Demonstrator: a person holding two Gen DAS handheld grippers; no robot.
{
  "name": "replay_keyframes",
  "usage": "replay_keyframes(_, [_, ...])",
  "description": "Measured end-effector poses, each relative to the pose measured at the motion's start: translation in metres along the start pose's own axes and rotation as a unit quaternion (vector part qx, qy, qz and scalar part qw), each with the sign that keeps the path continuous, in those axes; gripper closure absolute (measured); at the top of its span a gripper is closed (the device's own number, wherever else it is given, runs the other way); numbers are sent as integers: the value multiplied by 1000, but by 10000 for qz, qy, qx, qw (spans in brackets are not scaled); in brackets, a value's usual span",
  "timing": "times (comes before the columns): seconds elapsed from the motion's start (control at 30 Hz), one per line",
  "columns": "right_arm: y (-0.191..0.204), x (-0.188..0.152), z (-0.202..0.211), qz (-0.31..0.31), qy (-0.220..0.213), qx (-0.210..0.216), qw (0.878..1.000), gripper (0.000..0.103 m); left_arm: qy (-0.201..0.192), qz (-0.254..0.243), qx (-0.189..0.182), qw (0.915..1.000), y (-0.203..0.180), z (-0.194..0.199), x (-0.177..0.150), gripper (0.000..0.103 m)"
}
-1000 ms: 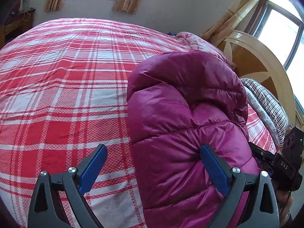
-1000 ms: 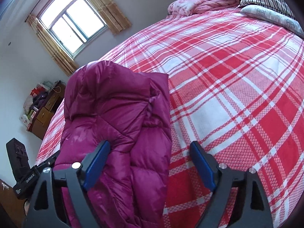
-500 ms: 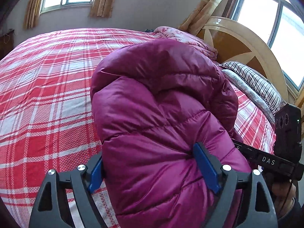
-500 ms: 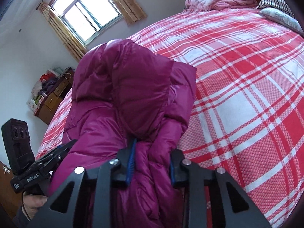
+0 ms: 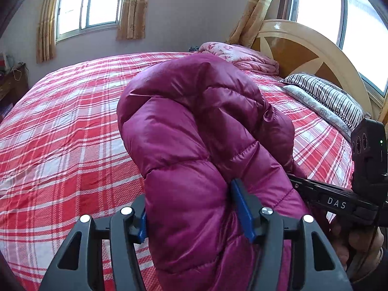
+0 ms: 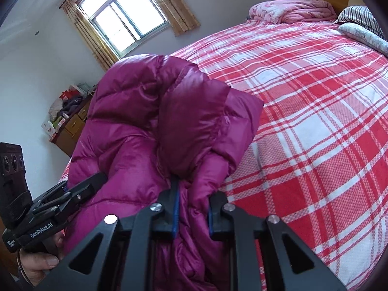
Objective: Fold large clothes
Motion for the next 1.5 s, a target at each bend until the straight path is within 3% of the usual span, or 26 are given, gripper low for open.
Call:
replay_keyframes(0.37, [63, 11, -21, 530, 91, 505, 9973, 84, -259, 243, 265, 9990, 40, 51, -7, 45])
replay_keyframes(0.53, [85, 14, -43, 734, 228, 662, 9948, 84, -341, 401, 378, 9979, 64, 69, -9, 53])
replay_keyframes(0.93, [143, 28, -82, 1159, 287, 1159, 9861, 85, -743, 586, 830, 9921, 113, 116, -7, 54])
replay_keyframes(1.5, [204, 39, -156, 1554, 602, 1639, 9723, 85, -891, 882, 1489, 9809, 181, 147, -23, 54])
Point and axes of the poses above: each gripper's, at about its wrist camera, not at the fingertips, and z roughly against the way its jaws point, y to its left, x to its top, the point moved 2 cm from there along -z, roughly the way its jaws point, and after that the axes turned 12 degrees about z, right-handed, at the moved point
